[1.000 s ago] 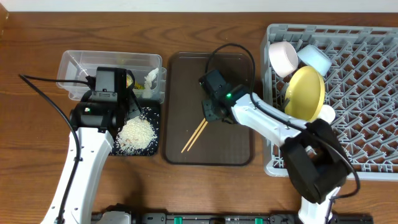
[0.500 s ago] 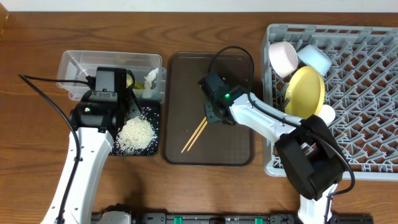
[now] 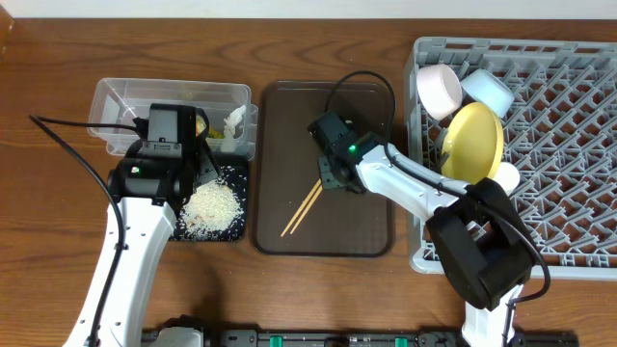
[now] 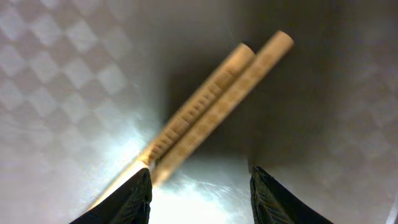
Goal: Sort waste into correct bins and load items into the dishwasher rack
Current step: 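Reach the right gripper to the chopsticks and grasp one, then insert the chopstick upright into the rack's front edge, right gripper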
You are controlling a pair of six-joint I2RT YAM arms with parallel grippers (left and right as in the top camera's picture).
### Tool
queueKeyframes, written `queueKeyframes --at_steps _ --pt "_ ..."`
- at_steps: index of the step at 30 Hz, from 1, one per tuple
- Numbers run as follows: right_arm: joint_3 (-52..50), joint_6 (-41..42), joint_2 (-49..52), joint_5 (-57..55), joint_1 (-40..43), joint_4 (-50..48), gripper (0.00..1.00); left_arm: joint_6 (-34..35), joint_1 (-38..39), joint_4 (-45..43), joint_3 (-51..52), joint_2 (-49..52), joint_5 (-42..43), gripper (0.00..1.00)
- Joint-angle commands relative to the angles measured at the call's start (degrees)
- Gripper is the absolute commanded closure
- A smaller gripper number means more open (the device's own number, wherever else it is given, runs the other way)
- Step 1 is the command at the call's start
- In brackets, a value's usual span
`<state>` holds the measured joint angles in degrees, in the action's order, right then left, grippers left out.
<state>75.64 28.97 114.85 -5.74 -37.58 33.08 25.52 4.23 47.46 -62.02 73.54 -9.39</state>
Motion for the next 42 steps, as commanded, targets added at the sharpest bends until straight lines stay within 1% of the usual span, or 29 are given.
queueKeyframes --at_steps 1,20,21,24,28,35,42 --pt "0.07 1.20 0.28 1.95 -0.63 -0.68 0.51 0.11 -0.20 0.04 -0.09 -0.11 -0.26 0.29" --pt "-0.33 1.22 2.91 1.03 -1.07 1.16 0.52 0.11 -0.20 0.07 -0.09 -0.11 -0.28 0.29" --pt "-0.33 1.22 2.91 0.94 -1.05 1.25 0.55 0.11 -0.20 0.07 -0.09 -0.11 -0.28 0.29" --pt "-0.31 1.22 2.80 0.13 -0.52 1.99 0.78 0.11 -0.20 0.09 -0.09 -0.11 -0.26 0.29" --pt "-0.31 1.20 2.38 -0.04 0.94 3.74 0.99 0.11 -0.20 0.07 -0.09 -0.11 -0.26 0.29" --pt "-0.13 -0.74 -1.55 -0.74 4.13 4.20 0.99 0.11 -0.20 0.09 -0.09 -0.11 -0.26 0.29" --pt "0.07 -8.37 -12.17 -0.87 8.87 6.97 0.99 0.11 -0.20 0.07 -0.09 -0.11 -0.26 0.29"
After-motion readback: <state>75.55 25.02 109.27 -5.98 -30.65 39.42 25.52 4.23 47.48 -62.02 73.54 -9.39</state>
